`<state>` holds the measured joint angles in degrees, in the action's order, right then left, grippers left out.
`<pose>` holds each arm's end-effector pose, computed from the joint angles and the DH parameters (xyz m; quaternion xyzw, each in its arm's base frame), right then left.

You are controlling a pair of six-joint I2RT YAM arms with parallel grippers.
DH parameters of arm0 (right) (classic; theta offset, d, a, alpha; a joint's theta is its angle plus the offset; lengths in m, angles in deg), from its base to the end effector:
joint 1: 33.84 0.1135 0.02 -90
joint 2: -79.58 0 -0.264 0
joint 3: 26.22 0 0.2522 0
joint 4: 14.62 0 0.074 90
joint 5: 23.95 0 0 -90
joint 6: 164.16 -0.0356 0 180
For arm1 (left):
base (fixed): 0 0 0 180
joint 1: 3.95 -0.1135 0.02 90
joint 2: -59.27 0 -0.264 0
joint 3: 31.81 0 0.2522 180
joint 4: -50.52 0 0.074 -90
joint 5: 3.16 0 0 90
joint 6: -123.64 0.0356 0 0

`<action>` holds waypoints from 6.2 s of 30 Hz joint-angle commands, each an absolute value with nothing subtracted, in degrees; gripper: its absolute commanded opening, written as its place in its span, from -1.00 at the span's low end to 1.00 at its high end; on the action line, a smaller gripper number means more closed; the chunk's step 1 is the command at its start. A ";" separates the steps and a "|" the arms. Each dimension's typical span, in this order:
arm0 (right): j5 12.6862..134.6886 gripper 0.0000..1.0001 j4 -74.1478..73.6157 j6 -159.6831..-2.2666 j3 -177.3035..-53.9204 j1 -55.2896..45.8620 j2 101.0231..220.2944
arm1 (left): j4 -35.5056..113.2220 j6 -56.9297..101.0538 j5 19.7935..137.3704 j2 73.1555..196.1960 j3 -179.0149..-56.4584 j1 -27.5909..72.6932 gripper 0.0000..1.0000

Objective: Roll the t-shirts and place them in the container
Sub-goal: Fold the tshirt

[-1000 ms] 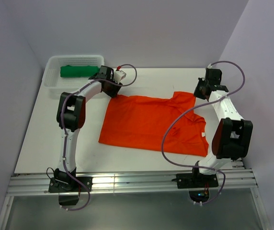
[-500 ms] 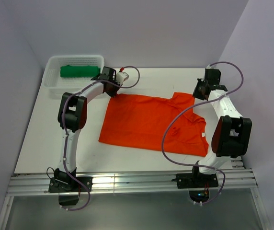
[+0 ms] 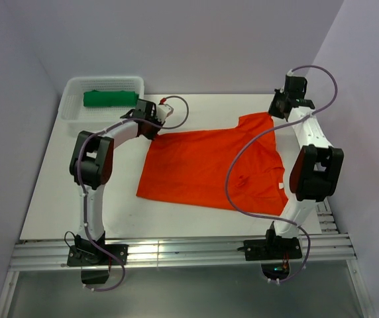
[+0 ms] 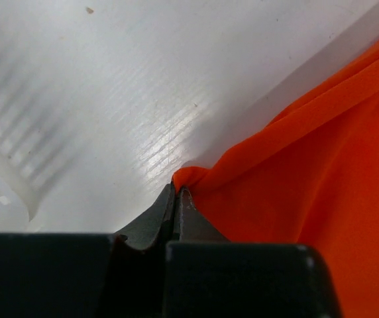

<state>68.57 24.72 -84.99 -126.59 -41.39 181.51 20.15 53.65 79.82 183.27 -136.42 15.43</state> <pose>0.4062 -0.0523 0.2932 0.1362 0.8992 0.0319 0.4146 0.4477 -0.1621 0.1652 0.3357 0.8753 -0.0556 0.3437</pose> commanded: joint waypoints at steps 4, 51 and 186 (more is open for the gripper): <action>69.56 -1.00 26.21 -80.84 -136.48 -41.84 189.52 | 27.96 51.13 81.22 176.61 -132.67 15.56 -0.99; 67.02 -1.00 6.51 -84.97 -102.03 -43.86 164.31 | 47.39 52.63 81.40 162.28 -111.75 15.48 -0.99; 53.74 -1.00 27.79 -103.16 -78.65 -37.00 132.93 | 47.48 60.80 72.87 138.37 -83.71 17.32 -0.95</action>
